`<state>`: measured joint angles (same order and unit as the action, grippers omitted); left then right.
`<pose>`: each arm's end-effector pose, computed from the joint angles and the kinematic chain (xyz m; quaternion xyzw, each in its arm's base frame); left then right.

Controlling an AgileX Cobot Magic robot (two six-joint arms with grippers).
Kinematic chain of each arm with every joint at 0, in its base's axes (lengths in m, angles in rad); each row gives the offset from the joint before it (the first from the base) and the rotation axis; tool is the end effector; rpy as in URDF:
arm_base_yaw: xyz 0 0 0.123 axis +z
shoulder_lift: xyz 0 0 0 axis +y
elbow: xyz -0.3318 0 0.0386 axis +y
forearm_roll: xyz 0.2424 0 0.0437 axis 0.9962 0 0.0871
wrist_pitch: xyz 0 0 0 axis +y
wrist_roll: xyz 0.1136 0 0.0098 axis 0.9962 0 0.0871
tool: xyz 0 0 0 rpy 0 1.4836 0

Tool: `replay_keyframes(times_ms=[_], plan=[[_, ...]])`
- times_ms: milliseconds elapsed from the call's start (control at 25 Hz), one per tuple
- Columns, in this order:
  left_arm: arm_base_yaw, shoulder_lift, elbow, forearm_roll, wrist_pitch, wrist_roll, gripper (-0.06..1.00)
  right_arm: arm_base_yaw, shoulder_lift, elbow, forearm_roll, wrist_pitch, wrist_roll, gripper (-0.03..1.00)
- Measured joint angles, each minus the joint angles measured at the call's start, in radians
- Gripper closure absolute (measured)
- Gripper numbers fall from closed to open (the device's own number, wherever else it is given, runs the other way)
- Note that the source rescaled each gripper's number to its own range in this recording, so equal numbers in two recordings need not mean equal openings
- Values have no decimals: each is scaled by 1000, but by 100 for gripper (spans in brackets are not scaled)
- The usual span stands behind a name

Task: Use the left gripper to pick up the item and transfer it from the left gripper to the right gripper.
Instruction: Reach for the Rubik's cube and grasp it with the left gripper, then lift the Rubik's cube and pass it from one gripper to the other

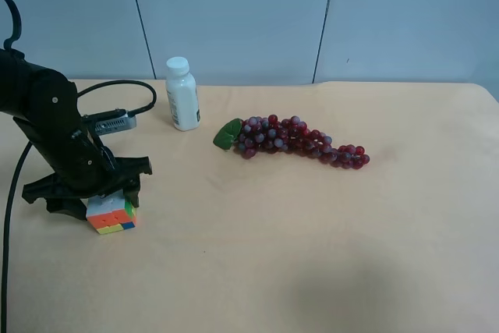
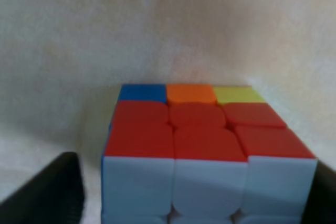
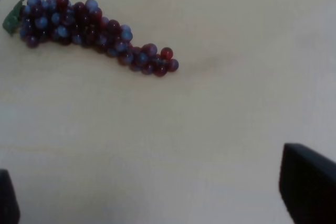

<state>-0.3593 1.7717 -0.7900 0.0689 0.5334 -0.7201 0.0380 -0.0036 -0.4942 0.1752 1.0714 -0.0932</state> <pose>0.2741 -0.0987 0.1504 -0.1510 0.9858 -0.0199 0.0713 -0.0406 0.0159 0.2624 -0.0597 0.8512 0.0732 0.5163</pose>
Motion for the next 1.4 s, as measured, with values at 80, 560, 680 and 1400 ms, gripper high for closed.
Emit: replay_keyframes(times_ms=[80, 560, 680, 1400], plan=[[0, 0, 0, 0, 0, 0, 94, 0, 0, 0, 0, 0, 0, -3], [0, -54, 0, 0, 8, 2, 94, 0, 0, 0, 0, 0, 0, -3], [0, -136, 0, 0, 18, 2, 94, 0, 0, 0, 0, 0, 0, -3], [-72, -444, 1, -55, 56, 357, 94, 0, 0, 0, 0, 0, 0, -3]])
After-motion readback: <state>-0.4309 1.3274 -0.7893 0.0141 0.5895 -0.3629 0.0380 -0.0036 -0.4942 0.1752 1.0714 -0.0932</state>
